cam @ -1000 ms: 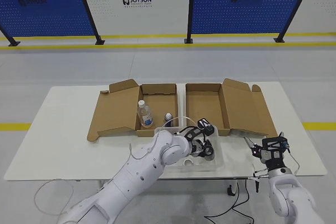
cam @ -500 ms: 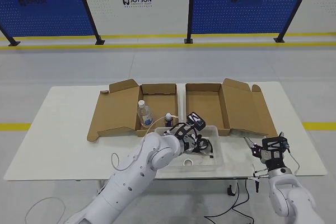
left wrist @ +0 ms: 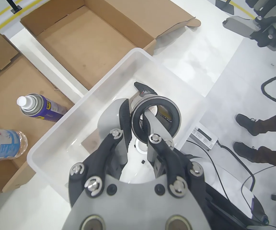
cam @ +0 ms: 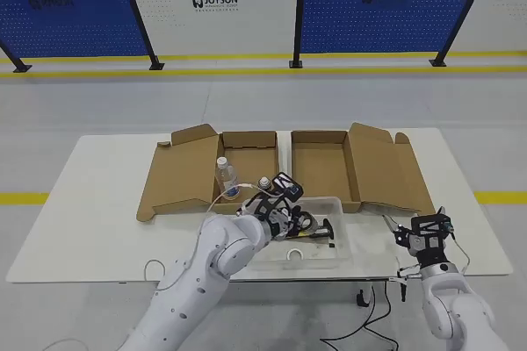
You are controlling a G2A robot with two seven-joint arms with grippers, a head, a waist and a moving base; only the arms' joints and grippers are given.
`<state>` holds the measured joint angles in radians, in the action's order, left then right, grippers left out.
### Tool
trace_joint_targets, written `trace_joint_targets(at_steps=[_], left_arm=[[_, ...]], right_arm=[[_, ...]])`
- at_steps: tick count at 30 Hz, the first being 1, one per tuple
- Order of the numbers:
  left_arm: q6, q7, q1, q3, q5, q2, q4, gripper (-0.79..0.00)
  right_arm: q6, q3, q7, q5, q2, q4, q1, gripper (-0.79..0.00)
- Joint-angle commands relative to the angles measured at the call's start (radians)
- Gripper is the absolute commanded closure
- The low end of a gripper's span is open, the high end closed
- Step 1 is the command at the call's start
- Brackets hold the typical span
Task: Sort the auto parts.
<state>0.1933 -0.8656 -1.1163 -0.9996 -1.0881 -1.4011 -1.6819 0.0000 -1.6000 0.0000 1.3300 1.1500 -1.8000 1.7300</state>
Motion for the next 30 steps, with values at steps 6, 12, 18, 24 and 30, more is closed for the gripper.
trace_joint_targets(at_steps=[6,12,18,24,30], left_arm=[[-0.011,-0.009,-0.034,-0.015,-0.003,0.009,-0.035,0.0],[-0.013,-0.019,-0.036,-0.013,-0.008,0.012,-0.039,0.0],[-0.035,-0.012,-0.029,-0.022,-0.02,0.015,-0.035,0.0],[-0.078,-0.025,-0.032,-0.066,-0.086,0.025,-0.048,0.0],[-0.116,-0.047,-0.057,-0.126,-0.143,0.039,-0.092,0.0]], right_arm=[[0.0,0.0,0.0,0.0,0.0,0.0,0.0,-0.785],[0.0,0.0,0.0,0.0,0.0,0.0,0.0,-0.785],[0.0,0.0,0.0,0.0,0.0,0.0,0.0,-0.785],[0.0,0.0,0.0,0.0,0.0,0.0,0.0,-0.785],[0.0,0.0,0.0,0.0,0.0,0.0,0.0,-0.785]])
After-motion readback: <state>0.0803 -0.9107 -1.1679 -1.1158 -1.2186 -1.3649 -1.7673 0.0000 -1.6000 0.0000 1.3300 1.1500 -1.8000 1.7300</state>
